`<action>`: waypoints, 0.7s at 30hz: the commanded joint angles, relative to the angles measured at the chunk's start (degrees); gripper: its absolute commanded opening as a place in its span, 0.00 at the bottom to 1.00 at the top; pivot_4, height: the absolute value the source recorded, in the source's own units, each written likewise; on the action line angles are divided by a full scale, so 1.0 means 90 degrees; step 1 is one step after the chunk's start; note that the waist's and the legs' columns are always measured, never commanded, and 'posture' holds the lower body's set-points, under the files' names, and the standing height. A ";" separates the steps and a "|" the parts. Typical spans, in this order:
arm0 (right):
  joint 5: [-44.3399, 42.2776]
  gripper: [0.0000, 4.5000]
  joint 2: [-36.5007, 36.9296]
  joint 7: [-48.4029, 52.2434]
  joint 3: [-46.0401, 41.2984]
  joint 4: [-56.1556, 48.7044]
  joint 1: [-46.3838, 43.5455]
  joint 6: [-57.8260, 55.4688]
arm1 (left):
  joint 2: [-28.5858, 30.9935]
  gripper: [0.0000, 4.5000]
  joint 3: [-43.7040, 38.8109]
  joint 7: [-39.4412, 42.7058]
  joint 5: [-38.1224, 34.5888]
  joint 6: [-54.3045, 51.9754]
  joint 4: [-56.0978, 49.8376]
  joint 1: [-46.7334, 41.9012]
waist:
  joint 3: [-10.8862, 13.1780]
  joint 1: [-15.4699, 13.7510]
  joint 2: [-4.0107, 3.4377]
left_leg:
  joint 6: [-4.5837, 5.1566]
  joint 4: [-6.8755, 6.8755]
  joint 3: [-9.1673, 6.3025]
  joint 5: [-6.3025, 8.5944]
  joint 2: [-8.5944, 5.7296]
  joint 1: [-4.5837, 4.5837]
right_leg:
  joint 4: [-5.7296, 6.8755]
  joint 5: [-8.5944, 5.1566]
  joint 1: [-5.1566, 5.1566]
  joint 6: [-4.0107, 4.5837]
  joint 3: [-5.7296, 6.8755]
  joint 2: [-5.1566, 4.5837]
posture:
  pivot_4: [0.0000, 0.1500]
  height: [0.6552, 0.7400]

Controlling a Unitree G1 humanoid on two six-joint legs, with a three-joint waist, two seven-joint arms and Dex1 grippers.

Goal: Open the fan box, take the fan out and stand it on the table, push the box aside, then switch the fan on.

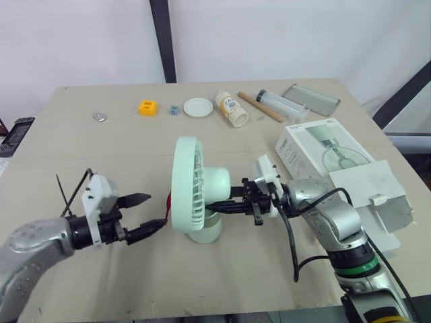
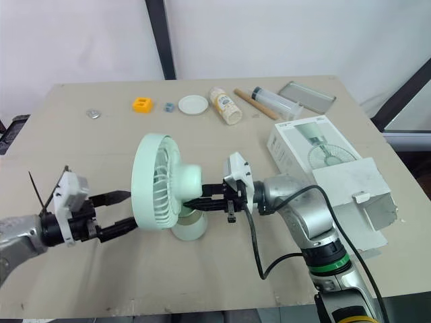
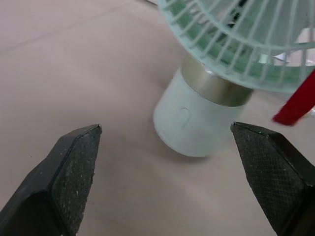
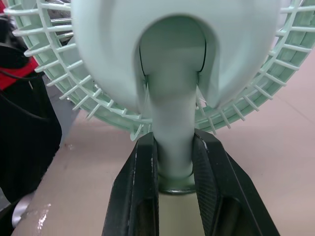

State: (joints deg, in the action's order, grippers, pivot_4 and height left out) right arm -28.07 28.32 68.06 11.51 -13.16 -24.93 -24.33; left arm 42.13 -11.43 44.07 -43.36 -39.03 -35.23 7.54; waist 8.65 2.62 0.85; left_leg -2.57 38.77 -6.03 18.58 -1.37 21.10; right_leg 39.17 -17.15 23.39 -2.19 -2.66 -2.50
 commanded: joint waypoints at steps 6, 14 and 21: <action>0.0074 0.09 -0.0146 -0.0089 0.0071 -0.0189 0.0169 0.0436 | -0.0307 0.62 0.0559 -0.0141 0.0624 0.0534 0.0057 -0.0101 | -0.0001 0.0000 0.0000 | -0.0001 0.0002 0.0003 -0.0001 -0.0001 -0.0003 | 0.0001 0.0000 -0.0003 0.0001 -0.0001 0.0001 | 1.00 1.00; 0.0215 0.09 -0.0074 -0.0087 0.0114 -0.0158 0.0245 0.0543 | -0.0475 0.13 0.1192 -0.0039 0.1309 0.0984 0.0619 -0.0337 | -0.0002 0.0002 0.0000 | -0.0001 0.0002 0.0004 -0.0001 0.0001 -0.0009 | 0.0002 0.0001 -0.0007 0.0002 -0.0001 0.0005 | 1.00 1.00; 0.0219 0.09 -0.0044 -0.0185 0.0127 -0.0241 0.0291 0.0515 | -0.0741 0.01 0.1623 0.0062 0.1652 0.1312 0.1029 -0.0633 | -0.0004 0.0002 0.0001 | 0.0000 0.0002 0.0004 0.0000 0.0001 -0.0011 | 0.0002 0.0001 -0.0010 0.0002 -0.0001 0.0004 | 1.00 1.00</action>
State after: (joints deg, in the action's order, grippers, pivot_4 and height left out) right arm -26.54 27.77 67.01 12.05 -13.47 -22.79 -20.06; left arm 36.28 2.56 43.86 -29.24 -29.14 -26.55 2.85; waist 8.61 2.64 0.86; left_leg -2.57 38.79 -5.99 18.58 -1.36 21.00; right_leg 39.19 -17.14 23.31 -2.17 -2.66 -2.46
